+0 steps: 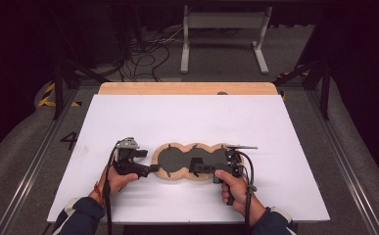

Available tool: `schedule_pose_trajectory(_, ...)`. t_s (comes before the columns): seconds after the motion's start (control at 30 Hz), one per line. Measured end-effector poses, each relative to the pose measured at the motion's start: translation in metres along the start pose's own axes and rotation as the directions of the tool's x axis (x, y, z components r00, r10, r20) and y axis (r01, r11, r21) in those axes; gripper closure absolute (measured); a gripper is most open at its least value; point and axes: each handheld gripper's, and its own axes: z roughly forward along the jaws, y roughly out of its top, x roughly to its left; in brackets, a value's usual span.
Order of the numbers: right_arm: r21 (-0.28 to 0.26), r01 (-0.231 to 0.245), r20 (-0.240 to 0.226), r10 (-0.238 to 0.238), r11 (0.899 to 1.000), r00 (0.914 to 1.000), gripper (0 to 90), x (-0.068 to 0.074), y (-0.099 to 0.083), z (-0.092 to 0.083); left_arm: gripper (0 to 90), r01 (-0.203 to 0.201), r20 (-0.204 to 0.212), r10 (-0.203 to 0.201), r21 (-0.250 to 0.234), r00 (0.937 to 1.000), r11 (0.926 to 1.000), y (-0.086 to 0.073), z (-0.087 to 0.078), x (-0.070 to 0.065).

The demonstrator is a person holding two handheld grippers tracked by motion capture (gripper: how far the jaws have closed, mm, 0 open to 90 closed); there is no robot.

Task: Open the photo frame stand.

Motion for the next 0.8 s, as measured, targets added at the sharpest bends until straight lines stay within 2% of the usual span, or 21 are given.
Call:
schedule_pose_trajectory(0.07,-0.003,-0.006,0.0,0.006,1.0,1.0,55.7,0.0001,0.0008,0.0014,13.1,0.015,0.013,-0.015,-0.013,0.9998,0.9998,0.0013,0.0013,0.0017)
schedule_pose_trajectory(0.1,-0.002,-0.011,0.001,0.011,1.0,0.9999,56.2,0.0001,0.0013,0.0018,13.1,0.011,0.012,-0.011,-0.012,0.9999,0.9999,0.0021,0.0025,0.0033)
schedule_pose_trajectory(0.13,-0.003,-0.012,0.003,0.012,1.0,0.9999,56.4,0.0002,0.0014,0.0021,13.1,0.024,0.013,-0.024,-0.006,0.9996,0.9997,0.0025,0.0041,0.0034)
schedule_pose_trajectory(0.17,-0.004,-0.005,0.01,0.005,1.0,0.9999,56.8,0.0006,0.0011,0.0024,13.0,0.017,0.013,-0.017,-0.001,0.9998,0.9999,0.0028,0.0052,0.0046)
schedule_pose_trajectory(0.27,-0.003,-0.005,0.005,0.005,1.0,1.0,59.4,-0.0005,0.0007,0.0022,12.9,0.035,0.027,-0.035,0.001,0.999,0.9994,0.0024,0.0066,0.0047)
schedule_pose_trajectory(0.43,0.002,0.018,0.001,-0.018,1.0,0.9998,62.8,-0.0008,0.0007,0.0027,12.9,0.04,0.041,-0.04,0.006,0.9984,0.9992,0.0021,0.0068,0.0032)
schedule_pose_trajectory(0.5,0.002,0.043,0.005,-0.043,0.999,0.9991,63.5,0.0001,0.0,0.003,12.8,0.029,0.045,-0.029,0.008,0.9986,0.9996,0.0022,0.0068,0.0038)
schedule_pose_trajectory(0.6,0.004,0.083,0.012,-0.083,0.997,0.9965,64.3,0.0019,-0.0005,0.0033,12.9,0.045,0.062,-0.046,0.009,0.997,0.9989,0.0017,0.0075,0.0016)
schedule_pose_trajectory(0.8,0.013,0.171,0.029,-0.171,0.985,0.9849,64.9,0.0054,-0.0017,0.0037,14.3,0.021,0.101,-0.023,0.022,0.9946,0.9995,0.0027,0.0102,-0.0021)
